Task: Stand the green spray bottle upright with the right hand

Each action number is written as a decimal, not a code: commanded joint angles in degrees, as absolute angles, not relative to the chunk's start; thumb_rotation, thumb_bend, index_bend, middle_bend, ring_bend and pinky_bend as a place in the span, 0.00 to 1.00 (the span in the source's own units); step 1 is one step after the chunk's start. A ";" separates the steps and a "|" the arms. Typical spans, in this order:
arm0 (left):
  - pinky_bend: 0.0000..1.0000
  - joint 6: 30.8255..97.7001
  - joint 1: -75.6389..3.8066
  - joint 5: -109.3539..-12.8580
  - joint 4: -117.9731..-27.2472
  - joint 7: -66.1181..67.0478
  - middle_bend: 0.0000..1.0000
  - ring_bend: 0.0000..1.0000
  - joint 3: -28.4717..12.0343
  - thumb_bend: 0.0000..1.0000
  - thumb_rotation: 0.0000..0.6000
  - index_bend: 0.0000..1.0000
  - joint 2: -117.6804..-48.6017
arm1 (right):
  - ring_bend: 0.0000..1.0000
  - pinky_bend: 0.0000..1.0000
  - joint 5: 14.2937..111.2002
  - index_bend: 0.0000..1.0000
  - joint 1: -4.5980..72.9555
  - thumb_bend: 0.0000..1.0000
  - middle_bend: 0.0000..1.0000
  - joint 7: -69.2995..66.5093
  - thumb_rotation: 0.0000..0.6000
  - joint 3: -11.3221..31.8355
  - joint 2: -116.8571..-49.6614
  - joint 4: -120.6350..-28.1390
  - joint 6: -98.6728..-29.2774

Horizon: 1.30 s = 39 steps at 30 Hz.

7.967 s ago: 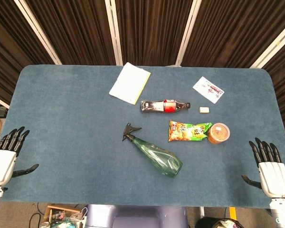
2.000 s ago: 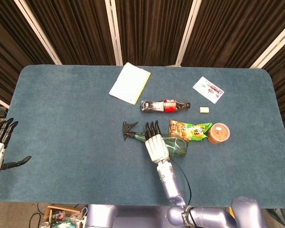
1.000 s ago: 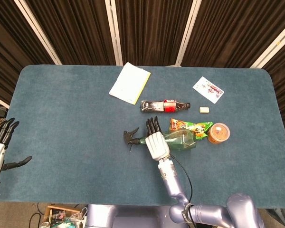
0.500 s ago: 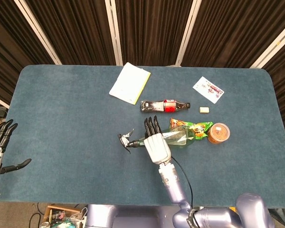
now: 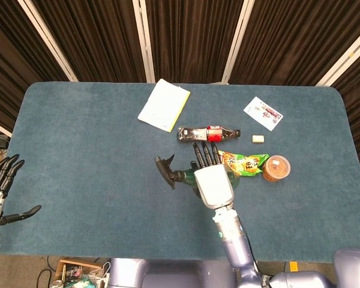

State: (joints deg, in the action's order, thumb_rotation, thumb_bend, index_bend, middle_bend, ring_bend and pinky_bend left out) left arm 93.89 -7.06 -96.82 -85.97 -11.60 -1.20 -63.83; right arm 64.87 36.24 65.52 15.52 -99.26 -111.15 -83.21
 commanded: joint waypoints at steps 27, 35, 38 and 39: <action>0.13 92.20 -7.36 -96.07 -87.24 -7.42 0.00 0.00 -1.05 0.07 1.00 0.00 -64.40 | 0.00 0.01 73.43 0.95 19.16 0.53 0.15 -3.95 1.00 19.65 -85.46 -118.81 -77.44; 0.13 92.60 -7.06 -95.91 -87.06 -8.06 0.00 0.00 -1.03 0.07 1.00 0.00 -64.25 | 0.00 0.01 72.75 0.95 20.13 0.53 0.15 -2.99 1.00 18.87 -87.79 -117.94 -78.09; 0.13 92.50 -7.09 -96.01 -87.01 -7.77 0.00 0.00 -0.96 0.07 1.00 0.00 -64.33 | 0.00 0.01 73.48 0.95 19.59 0.53 0.16 -4.25 1.00 17.85 -87.42 -117.98 -78.31; 0.13 92.50 -7.09 -96.07 -87.03 -7.71 0.00 0.00 -0.93 0.07 1.00 0.00 -64.35 | 0.00 0.01 73.71 0.95 19.49 0.53 0.16 -4.44 1.00 17.64 -87.42 -117.90 -78.42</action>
State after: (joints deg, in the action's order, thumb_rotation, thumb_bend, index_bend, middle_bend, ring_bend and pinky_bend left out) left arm 92.50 -7.09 -96.06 -87.02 -7.73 -0.95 -64.34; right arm 73.38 19.72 -4.13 17.98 -87.52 -117.93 -78.24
